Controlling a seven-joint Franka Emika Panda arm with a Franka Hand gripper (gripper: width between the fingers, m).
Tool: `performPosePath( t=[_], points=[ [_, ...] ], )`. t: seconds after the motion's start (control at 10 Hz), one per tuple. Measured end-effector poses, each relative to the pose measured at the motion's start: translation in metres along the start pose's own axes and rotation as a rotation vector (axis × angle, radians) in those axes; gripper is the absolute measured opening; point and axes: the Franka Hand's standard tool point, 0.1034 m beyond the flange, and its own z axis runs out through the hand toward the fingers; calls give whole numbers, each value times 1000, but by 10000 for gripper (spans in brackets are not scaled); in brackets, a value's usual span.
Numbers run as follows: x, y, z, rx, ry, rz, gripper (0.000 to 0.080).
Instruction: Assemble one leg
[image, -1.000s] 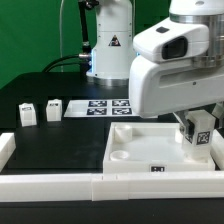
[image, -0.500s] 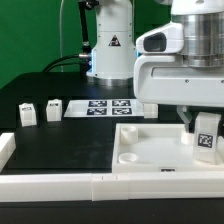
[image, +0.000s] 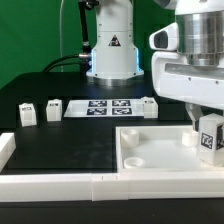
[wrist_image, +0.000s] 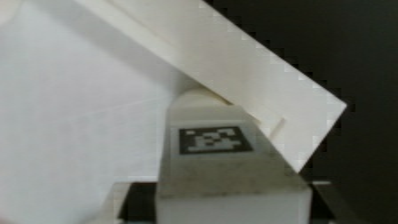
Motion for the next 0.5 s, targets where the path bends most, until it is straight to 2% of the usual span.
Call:
performPosePath(
  t=[0.3,0.4,0.5],
  points=[
    [-2,0,1,5,-12,-5,295],
    [-3,-1,1,5,-14,-4,511],
    [-5,-1,1,2,-14,-126,511]
  ],
)
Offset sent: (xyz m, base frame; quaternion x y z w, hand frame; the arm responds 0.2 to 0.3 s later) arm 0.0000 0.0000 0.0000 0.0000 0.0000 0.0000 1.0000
